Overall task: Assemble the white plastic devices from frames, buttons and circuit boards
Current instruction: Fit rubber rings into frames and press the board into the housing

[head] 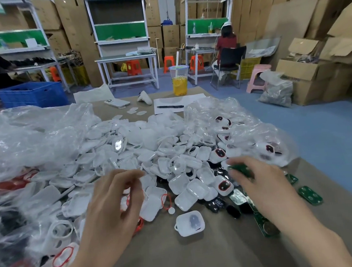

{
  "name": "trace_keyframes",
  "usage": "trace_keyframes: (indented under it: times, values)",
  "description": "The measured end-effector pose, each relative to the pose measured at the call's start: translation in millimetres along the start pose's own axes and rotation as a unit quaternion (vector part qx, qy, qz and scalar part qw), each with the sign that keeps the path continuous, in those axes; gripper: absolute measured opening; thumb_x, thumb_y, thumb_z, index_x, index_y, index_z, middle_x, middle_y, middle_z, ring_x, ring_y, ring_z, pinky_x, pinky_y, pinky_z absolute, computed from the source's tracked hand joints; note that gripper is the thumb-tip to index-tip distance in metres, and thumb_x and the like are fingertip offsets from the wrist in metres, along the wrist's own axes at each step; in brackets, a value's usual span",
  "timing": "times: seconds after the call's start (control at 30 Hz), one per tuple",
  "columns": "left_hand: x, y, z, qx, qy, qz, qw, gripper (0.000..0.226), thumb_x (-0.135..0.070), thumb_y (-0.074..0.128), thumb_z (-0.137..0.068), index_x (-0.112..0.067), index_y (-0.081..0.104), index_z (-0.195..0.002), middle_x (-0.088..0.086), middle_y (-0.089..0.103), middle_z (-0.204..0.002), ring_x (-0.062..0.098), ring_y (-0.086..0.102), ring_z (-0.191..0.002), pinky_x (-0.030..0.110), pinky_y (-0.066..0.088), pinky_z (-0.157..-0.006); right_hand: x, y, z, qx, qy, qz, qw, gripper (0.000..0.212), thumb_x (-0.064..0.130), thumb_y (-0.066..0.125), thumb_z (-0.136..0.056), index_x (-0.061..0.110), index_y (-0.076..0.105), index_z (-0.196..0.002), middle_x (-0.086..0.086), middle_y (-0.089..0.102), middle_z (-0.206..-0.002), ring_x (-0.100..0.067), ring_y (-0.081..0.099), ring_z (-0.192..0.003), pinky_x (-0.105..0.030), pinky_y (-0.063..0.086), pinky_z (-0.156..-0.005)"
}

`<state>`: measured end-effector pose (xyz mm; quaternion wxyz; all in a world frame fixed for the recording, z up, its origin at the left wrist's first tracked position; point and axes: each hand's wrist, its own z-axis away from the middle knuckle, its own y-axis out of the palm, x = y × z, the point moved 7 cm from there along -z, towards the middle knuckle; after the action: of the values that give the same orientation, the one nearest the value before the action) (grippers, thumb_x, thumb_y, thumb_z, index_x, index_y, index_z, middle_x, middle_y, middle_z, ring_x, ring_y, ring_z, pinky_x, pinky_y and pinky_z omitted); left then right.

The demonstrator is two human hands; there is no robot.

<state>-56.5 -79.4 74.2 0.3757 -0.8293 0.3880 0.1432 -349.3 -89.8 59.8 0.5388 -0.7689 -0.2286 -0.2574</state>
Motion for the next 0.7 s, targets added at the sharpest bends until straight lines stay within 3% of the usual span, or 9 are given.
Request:
trace_keyframes:
  times: [0.1, 0.2, 0.27, 0.33, 0.47, 0.6, 0.7]
  values:
    - [-12, 19, -7, 0.036, -0.051, 0.088, 0.994, 0.014, -0.046, 0.051, -0.092, -0.049, 0.058, -0.104, -0.026, 0.064, -0.104, -0.005, 0.06, -0.102, 0.003, 0.043, -0.074, 38, 27, -6, 0.154, -0.021, -0.245, 0.957, 0.028, 0.028, 0.07, -0.091, 0.051, 0.067, -0.108, 0.019, 0.075, -0.095, -0.001, 0.071, -0.086, -0.012, 0.049, -0.075]
    - [-15, 38, -11, 0.08, -0.093, 0.164, 0.979, 0.02, -0.052, 0.058, -0.086, -0.049, 0.061, -0.105, -0.018, 0.068, -0.101, 0.003, 0.064, -0.101, 0.004, 0.043, -0.08, 62, 53, -11, 0.221, -0.046, -0.367, 0.902, 0.03, 0.008, 0.063, -0.097, 0.028, 0.068, -0.119, -0.005, 0.078, -0.097, -0.019, 0.075, -0.09, -0.023, 0.055, -0.085]
    - [-13, 44, -9, 0.1, -0.104, 0.179, 0.973, 0.017, -0.05, 0.064, -0.086, -0.048, 0.064, -0.103, -0.014, 0.069, -0.1, 0.006, 0.065, -0.1, 0.006, 0.044, -0.08, 66, 69, -10, 0.252, -0.048, -0.407, 0.877, 0.031, 0.006, 0.058, -0.1, 0.019, 0.064, -0.127, -0.015, 0.076, -0.104, -0.026, 0.074, -0.098, -0.026, 0.056, -0.088]
    - [-5, 45, -5, 0.102, -0.149, 0.218, 0.959, 0.011, -0.041, 0.073, -0.088, -0.044, 0.069, -0.098, -0.011, 0.072, -0.097, 0.008, 0.068, -0.094, 0.007, 0.047, -0.075, 65, 79, -9, 0.277, -0.044, -0.433, 0.857, 0.033, 0.01, 0.056, -0.101, 0.02, 0.062, -0.131, -0.015, 0.074, -0.11, -0.027, 0.072, -0.104, -0.029, 0.056, -0.091]
    - [3, 44, -4, 0.096, -0.225, 0.301, 0.922, 0.014, -0.042, 0.067, -0.081, -0.04, 0.074, -0.093, -0.008, 0.077, -0.087, -0.001, 0.069, -0.07, 0.005, 0.042, -0.05, 62, 88, -5, 0.336, -0.014, -0.532, 0.777, 0.034, 0.015, 0.054, -0.1, 0.022, 0.065, -0.131, -0.015, 0.072, -0.12, -0.035, 0.069, -0.111, -0.033, 0.054, -0.098]
    - [2, 44, -5, 0.093, -0.238, 0.324, 0.911, 0.02, -0.046, 0.067, -0.076, -0.04, 0.076, -0.093, 0.0, 0.076, -0.079, 0.009, 0.071, -0.069, 0.008, 0.042, -0.047, 61, 90, -7, 0.338, 0.003, -0.564, 0.753, 0.032, 0.011, 0.052, -0.099, 0.018, 0.067, -0.127, -0.014, 0.071, -0.121, -0.034, 0.07, -0.11, -0.028, 0.055, -0.092]
    - [5, 45, -4, 0.094, -0.242, 0.334, 0.906, 0.019, -0.042, 0.067, -0.078, -0.039, 0.076, -0.095, 0.003, 0.077, -0.08, 0.014, 0.073, -0.073, 0.011, 0.049, -0.057, 61, 91, -5, 0.341, 0.01, -0.565, 0.752, 0.03, 0.011, 0.052, -0.101, 0.014, 0.068, -0.126, -0.015, 0.07, -0.123, -0.034, 0.069, -0.112, -0.028, 0.055, -0.092]
